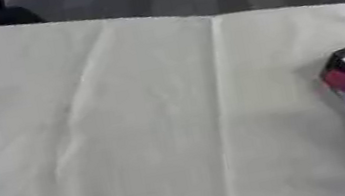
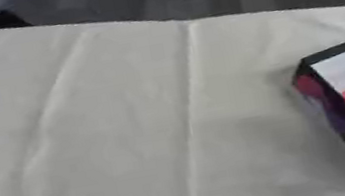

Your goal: Pick up the objects with one hand, pass them to the other hand, and then place them into the box on the other side of the table.

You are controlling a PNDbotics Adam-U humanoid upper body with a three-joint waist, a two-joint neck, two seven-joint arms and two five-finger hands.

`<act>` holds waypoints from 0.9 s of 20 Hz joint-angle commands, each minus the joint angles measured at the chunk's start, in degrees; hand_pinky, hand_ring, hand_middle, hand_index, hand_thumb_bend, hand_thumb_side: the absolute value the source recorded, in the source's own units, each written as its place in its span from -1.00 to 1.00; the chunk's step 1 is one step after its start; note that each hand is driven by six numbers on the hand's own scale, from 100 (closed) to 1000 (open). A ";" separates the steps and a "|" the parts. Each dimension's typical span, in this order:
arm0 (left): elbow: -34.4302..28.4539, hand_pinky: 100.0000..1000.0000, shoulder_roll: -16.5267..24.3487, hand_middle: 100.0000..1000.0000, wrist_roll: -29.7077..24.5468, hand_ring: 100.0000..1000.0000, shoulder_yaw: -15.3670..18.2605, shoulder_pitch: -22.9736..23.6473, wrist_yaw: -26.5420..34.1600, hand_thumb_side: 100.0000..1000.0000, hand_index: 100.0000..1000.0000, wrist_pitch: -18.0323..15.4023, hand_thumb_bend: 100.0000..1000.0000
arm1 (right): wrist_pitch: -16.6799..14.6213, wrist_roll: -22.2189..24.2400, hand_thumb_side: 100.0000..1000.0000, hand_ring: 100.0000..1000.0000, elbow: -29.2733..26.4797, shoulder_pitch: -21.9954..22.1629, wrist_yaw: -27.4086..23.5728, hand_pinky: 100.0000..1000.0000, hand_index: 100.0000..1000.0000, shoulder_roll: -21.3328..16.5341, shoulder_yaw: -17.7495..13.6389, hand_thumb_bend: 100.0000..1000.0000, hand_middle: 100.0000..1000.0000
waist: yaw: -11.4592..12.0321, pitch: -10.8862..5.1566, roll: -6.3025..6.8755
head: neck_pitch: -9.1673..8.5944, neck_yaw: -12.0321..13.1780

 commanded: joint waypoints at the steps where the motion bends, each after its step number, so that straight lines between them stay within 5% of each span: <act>1: -2.30 0.53 -2.07 -0.09 1.84 0.22 -1.00 -0.11 2.32 -1.00 0.08 1.06 -0.99 | 0.08 1.98 -0.18 1.00 -0.84 -1.44 -3.77 1.00 1.00 -4.42 -0.61 -1.00 1.00 | 0.10 -2.75 0.45 | 1.04 -1.77; 9: -3.63 0.52 -14.78 -0.10 11.31 0.15 -3.05 2.10 9.40 -1.00 0.08 4.12 -1.00 | 4.29 8.11 -0.18 1.00 -0.84 -9.45 -13.97 1.00 1.00 -9.84 1.55 -1.00 1.00 | 0.36 -5.41 1.63 | 3.94 -5.38; 18: -7.28 0.50 -25.57 -0.12 20.93 0.08 -5.14 3.78 10.63 -1.00 0.08 2.81 -1.00 | 5.97 14.58 -0.22 1.00 -0.84 -18.52 -20.69 1.00 1.00 -13.27 4.41 -1.00 1.00 | 0.65 -6.02 1.65 | 5.79 -8.52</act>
